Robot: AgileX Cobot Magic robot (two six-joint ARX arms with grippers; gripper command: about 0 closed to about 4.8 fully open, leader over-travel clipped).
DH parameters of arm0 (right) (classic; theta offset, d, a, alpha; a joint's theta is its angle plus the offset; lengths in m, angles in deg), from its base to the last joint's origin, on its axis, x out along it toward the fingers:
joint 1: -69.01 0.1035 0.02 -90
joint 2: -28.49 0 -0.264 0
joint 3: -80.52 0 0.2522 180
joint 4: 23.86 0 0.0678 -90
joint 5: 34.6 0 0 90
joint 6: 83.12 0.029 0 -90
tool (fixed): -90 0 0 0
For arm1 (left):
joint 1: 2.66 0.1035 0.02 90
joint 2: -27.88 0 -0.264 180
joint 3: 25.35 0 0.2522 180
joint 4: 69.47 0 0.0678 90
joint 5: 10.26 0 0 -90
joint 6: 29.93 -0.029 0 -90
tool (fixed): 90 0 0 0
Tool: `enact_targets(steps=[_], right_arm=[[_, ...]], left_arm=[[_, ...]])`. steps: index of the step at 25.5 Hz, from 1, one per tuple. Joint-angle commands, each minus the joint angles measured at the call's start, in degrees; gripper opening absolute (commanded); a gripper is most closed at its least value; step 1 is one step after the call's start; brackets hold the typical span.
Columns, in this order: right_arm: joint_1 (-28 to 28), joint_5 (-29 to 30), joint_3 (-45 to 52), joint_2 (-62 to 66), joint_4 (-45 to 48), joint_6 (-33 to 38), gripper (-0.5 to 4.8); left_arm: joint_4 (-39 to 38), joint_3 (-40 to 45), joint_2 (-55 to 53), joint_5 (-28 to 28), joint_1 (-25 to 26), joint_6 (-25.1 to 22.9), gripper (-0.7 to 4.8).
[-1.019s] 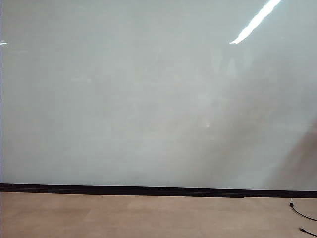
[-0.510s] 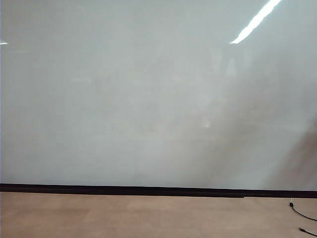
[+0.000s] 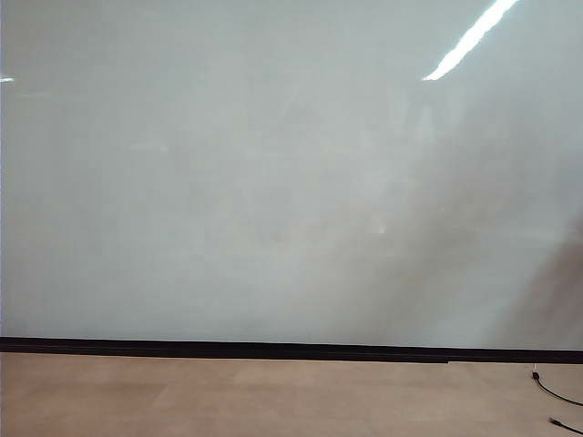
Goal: Pick up the pen on the shelf to the right of the whiteboard and write the letter Z.
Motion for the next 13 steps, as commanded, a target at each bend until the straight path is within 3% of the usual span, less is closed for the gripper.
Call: enact_targets(steps=[1, 9, 13], right_arm=[[-0.1, 0.1, -0.1, -0.2, 0.9, 0.3, 2.91], [-0.1, -1.2, -0.1, -0.2, 0.9, 0.3, 2.9], [-0.1, -1.2, -0.1, -0.2, 0.8, 0.2, 2.51]], left_arm=[[0.3, -0.1, 0.0, 0.0, 0.0, -0.2, -0.05], [0.3, -0.1, 0.0, 0.0, 0.0, -0.2, -0.04], [0.3, -0.1, 0.0, 0.0, 0.0, -0.2, -0.04]])
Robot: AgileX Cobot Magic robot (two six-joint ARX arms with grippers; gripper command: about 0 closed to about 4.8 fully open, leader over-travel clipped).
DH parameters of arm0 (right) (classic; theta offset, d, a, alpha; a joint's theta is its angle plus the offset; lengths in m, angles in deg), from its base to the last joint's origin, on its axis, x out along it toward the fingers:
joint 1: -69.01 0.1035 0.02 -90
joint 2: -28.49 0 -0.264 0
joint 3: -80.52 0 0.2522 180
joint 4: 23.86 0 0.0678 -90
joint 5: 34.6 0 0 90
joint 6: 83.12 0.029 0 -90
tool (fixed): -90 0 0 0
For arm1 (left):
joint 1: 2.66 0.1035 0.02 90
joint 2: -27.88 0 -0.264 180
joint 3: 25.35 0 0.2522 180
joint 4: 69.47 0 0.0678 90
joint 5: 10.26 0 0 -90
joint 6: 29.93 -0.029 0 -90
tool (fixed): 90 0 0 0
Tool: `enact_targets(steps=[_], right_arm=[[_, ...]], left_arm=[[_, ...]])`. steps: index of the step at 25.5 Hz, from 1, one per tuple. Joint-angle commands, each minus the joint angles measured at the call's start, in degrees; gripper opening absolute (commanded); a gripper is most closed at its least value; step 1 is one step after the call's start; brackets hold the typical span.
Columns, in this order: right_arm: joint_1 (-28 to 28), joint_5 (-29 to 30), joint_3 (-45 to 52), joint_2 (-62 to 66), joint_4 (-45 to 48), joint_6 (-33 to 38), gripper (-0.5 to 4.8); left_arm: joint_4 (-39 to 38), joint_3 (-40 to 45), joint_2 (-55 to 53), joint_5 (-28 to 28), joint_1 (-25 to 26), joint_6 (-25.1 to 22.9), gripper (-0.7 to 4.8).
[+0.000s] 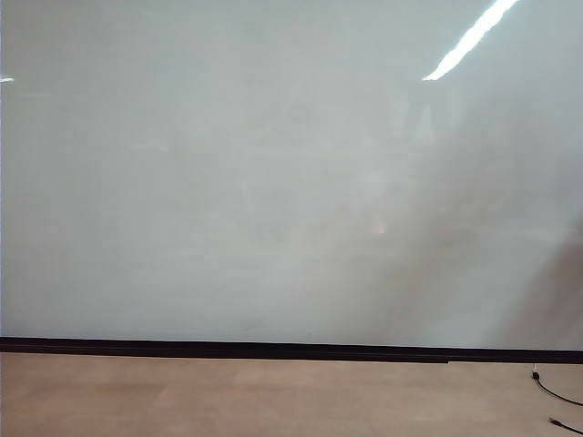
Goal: Pick up the pen on the shelf to the right of the whiteboard and write the letter Z.
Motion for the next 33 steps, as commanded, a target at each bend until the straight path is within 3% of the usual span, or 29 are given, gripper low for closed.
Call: enact_targets(steps=[1, 7, 10, 18, 21, 23, 33], right_arm=[[-0.1, 0.0, -0.1, -0.2, 0.8, 0.2, 2.51], [-0.1, 0.2, -0.1, -0.2, 0.8, 0.2, 2.47], [-0.1, 0.2, -0.1, -0.2, 0.8, 0.2, 2.05], [0.0, 0.2, -0.1, -0.2, 0.8, 0.2, 1.94], [-0.1, 1.2, -0.1, -0.2, 0.8, 0.2, 0.27], [-0.1, 1.6, -0.1, -0.2, 0.7, 0.3, -0.06], [-0.4, 1.2, -0.2, -0.9, 1.0, 0.3, -0.06]], left_arm=[[0.3, -0.1, 0.0, 0.0, 0.0, -0.2, -0.04], [0.3, -0.1, 0.0, 0.0, 0.0, -0.2, -0.04], [0.3, -0.1, 0.0, 0.0, 0.0, -0.2, -0.04], [0.3, -0.1, 0.0, 0.0, 0.0, -0.2, -0.05], [0.3, -0.1, 0.0, 0.0, 0.0, -0.2, -0.05], [0.3, -0.1, 0.0, 0.0, 0.0, -0.2, -0.05], [0.3, -0.1, 0.0, 0.0, 0.0, -0.2, -0.04]])
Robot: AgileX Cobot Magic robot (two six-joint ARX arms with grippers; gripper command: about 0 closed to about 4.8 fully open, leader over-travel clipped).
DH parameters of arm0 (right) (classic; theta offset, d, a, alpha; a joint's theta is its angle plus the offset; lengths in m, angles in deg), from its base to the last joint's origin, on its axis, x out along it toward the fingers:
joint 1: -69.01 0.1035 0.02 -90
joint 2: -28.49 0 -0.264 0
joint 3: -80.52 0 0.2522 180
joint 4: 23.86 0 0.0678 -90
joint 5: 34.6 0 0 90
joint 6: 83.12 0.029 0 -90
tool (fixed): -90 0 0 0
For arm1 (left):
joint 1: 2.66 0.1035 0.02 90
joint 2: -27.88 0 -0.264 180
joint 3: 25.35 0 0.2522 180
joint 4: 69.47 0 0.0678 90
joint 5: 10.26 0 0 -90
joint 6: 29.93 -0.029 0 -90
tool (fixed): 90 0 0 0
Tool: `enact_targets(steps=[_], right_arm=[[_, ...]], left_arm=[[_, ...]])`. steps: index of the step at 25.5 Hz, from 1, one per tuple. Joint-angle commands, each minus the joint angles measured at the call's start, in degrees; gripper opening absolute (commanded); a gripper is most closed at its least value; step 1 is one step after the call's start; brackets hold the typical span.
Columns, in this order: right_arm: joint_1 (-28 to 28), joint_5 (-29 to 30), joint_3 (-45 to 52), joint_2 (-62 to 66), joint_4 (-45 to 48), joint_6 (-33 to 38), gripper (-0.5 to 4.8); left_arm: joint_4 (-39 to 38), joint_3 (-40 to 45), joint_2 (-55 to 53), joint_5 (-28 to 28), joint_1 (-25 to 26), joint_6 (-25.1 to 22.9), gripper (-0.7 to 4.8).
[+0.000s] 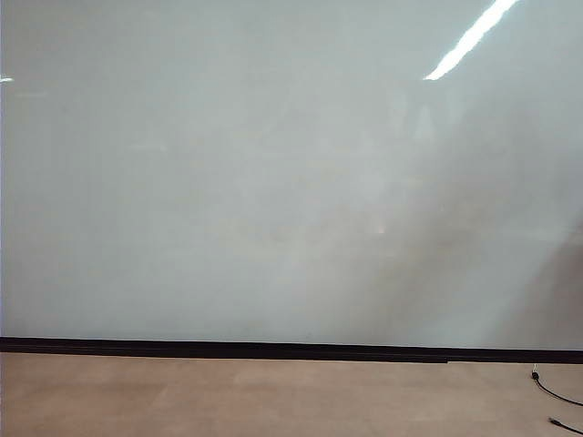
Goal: Pick up the pen on the shelf to the right of the whiteboard and write the letter Z.
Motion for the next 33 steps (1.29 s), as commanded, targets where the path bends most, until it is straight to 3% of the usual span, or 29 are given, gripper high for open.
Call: enact_targets(steps=[1, 10, 16, 25, 33], right_arm=[[-0.2, 0.2, -0.1, -0.9, 0.7, 0.3, -0.06], [-2.0, -3.9, -0.2, -1.4, 0.7, 0.9, -0.06], [-1.8, -14.5, 1.5, -4.2, 0.7, 7.1, -0.06], [2.2, -34.6, 16.1, -17.7, 0.4, 11.8, -0.06], [8.9, -42.4, 27.8, -30.0, 0.3, 12.3, -0.06]], left_arm=[[0.3, -0.1, 0.0, 0.0, 0.0, -0.3, -0.05], [0.3, -0.1, 0.0, 0.0, 0.0, -0.3, -0.04], [0.3, -0.1, 0.0, 0.0, 0.0, -0.3, -0.04], [0.3, -0.1, 0.0, 0.0, 0.0, -0.3, -0.04], [0.3, -0.1, 0.0, 0.0, 0.0, -0.3, -0.04]])
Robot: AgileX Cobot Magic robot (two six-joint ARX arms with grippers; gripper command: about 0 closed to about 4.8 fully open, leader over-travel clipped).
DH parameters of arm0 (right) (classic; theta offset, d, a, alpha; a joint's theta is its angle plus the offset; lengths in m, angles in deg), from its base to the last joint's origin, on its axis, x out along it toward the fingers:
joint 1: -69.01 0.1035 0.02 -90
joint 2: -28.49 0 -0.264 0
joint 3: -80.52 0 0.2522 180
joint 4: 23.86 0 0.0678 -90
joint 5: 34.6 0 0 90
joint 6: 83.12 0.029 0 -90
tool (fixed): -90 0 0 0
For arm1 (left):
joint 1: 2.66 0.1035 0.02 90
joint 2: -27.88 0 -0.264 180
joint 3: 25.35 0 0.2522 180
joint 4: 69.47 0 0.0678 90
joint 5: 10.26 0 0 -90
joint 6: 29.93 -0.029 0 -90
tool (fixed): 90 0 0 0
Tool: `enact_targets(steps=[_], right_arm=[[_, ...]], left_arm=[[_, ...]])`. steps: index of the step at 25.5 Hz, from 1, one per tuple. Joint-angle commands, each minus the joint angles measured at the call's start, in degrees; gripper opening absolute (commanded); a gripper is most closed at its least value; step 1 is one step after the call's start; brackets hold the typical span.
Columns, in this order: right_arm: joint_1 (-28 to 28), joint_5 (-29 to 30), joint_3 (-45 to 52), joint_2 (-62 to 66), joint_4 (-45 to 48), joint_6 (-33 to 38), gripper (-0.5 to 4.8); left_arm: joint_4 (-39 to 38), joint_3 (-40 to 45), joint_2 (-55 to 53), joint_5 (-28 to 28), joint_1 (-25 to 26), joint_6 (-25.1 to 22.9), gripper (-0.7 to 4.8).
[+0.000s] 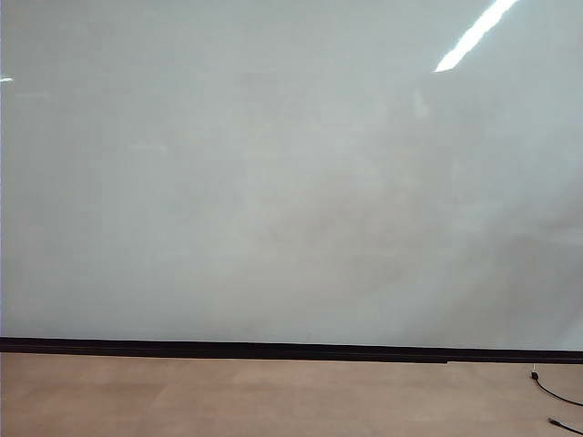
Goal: Pick up the pen on the shelf to the right of the whiteboard and write the letter Z.
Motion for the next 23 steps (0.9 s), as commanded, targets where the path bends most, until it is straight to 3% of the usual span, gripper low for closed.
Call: enact_targets(steps=[1, 5, 9, 14, 19, 23], right_arm=[[3.1, -2.0, 3.2, -4.1, 0.8, 0.6, -0.06], [10.2, -1.9, 7.6, -9.8, 0.8, 0.5, -0.06], [23.8, -0.3, 10.2, -15.4, 0.8, 0.5, -0.06], [35.5, 3.8, 9.4, -16.5, 0.1, 0.0, -0.06], [45.7, 8.2, 3.5, -16.5, -9.8, -7.8, -0.06], [49.4, 10.7, -5.8, -16.5, -21.9, -13.0, -0.06]], left_arm=[[0.3, -0.1, 0.0, 0.0, 0.0, -0.2, -0.04], [0.3, -0.1, 0.0, 0.0, 0.0, -0.2, -0.04], [0.3, -0.1, 0.0, 0.0, 0.0, -0.2, -0.05], [0.3, -0.1, 0.0, 0.0, 0.0, -0.2, -0.04], [0.3, -0.1, 0.0, 0.0, 0.0, -0.2, -0.04], [0.3, -0.1, 0.0, 0.0, 0.0, -0.2, -0.04]])
